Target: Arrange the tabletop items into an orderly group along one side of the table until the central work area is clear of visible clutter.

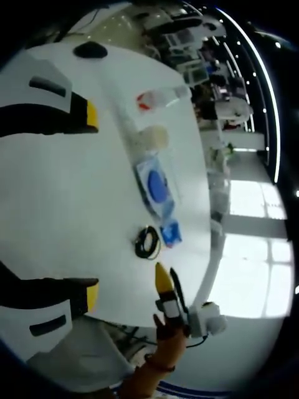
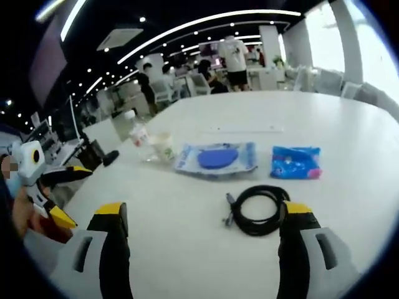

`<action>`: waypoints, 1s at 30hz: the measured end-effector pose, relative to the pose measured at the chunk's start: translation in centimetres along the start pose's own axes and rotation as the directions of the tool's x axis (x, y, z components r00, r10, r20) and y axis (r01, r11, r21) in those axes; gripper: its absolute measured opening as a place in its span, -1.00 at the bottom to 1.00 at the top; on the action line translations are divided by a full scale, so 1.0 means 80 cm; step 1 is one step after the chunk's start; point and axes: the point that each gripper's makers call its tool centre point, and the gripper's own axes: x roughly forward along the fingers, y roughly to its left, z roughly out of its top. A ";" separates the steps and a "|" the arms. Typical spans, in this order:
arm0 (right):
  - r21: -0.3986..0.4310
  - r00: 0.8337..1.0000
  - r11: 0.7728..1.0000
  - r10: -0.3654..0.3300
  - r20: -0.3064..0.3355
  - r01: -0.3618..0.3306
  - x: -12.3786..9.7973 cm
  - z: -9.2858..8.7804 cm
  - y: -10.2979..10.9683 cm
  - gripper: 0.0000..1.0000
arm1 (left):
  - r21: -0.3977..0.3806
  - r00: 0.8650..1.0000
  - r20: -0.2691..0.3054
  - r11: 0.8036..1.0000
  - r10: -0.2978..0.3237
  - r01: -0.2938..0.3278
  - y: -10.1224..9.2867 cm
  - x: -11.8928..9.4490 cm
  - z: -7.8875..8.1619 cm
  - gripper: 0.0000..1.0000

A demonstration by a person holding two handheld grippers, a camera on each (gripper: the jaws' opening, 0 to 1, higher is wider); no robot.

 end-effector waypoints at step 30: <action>0.052 0.995 0.998 0.020 0.094 -0.025 -0.058 -0.024 0.021 0.99 | -0.026 1.000 0.023 0.999 0.020 -0.019 0.010 -0.009 0.004 0.86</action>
